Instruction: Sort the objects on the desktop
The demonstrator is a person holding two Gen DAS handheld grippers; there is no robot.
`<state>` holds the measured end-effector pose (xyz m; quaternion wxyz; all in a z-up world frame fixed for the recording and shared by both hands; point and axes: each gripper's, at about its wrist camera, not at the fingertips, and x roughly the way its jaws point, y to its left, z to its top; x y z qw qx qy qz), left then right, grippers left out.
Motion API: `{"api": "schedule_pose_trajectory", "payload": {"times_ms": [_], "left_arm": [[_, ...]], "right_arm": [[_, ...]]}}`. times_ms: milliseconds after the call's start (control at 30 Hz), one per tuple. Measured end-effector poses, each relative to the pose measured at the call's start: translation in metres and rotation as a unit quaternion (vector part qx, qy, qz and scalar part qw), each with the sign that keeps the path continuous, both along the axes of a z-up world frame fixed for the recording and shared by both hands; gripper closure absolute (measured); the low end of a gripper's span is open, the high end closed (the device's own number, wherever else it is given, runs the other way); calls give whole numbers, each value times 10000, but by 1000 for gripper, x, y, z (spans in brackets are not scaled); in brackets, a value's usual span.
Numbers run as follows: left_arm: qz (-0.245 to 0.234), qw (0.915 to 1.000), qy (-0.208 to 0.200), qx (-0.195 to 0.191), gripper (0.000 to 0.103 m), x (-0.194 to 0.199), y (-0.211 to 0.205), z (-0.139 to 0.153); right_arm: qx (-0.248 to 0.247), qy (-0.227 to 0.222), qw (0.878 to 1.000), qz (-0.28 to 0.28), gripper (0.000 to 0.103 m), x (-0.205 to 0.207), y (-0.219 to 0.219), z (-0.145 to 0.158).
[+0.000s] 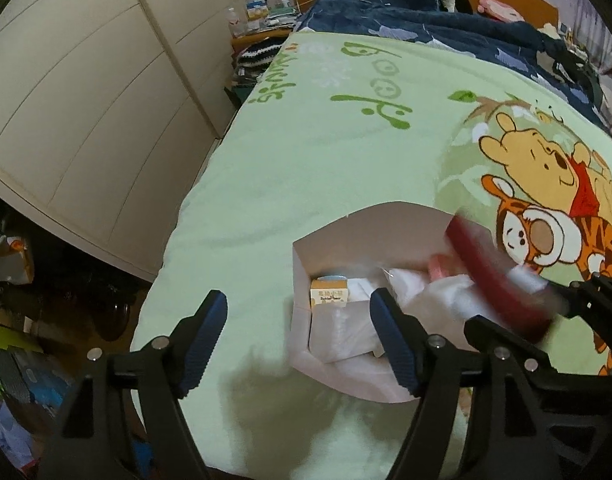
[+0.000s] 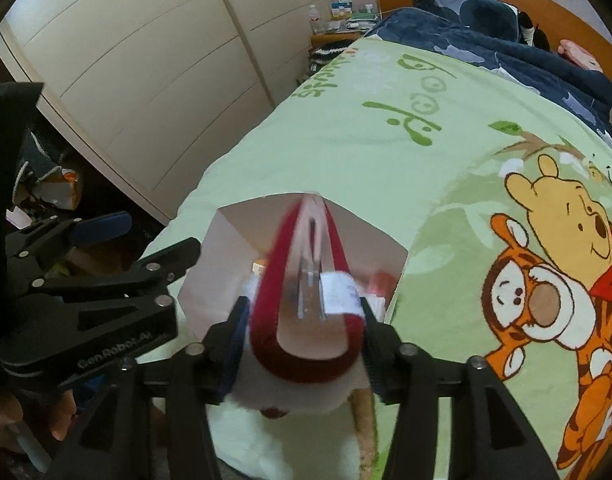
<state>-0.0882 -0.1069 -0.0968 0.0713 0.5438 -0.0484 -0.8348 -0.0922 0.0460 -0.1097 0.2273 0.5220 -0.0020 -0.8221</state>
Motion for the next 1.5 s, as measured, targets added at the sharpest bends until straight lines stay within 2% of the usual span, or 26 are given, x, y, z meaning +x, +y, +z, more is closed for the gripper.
{"api": "schedule_pose_trajectory", "payload": {"times_ms": [33,100,133,533,800,867,967,1167,1300,1500], "left_arm": [[24,10000,10,22,28,1,-2,1],[66,10000,31,64,27,3,-5,4],[79,9999,51,84,26,3,-7,5],[66,9991,335,249,24,18,-5,37],[-99,9988,332,356,20,45,11,54],[-93,9985,326,423,18,57,15,58],[-81,9979,305,561,14,73,21,61],[-180,9975,372,573,14,96,40,70],[-232,9975,403,541,10,98,50,77],[-219,9970,495,549,9,98,57,88]], "right_arm": [[-2,20,10000,-24,30,0,1,1],[-24,51,10000,-72,18,0,3,2],[-44,62,9999,-84,16,1,4,3],[-82,563,9978,-348,16,21,16,45],[182,448,9952,-848,16,50,39,61],[337,381,9939,-977,16,61,44,62],[323,278,9924,-1159,16,76,52,62],[406,365,9893,-1350,16,99,67,67],[382,455,9870,-1492,16,105,79,75],[372,589,9850,-1582,16,109,89,84]]}}
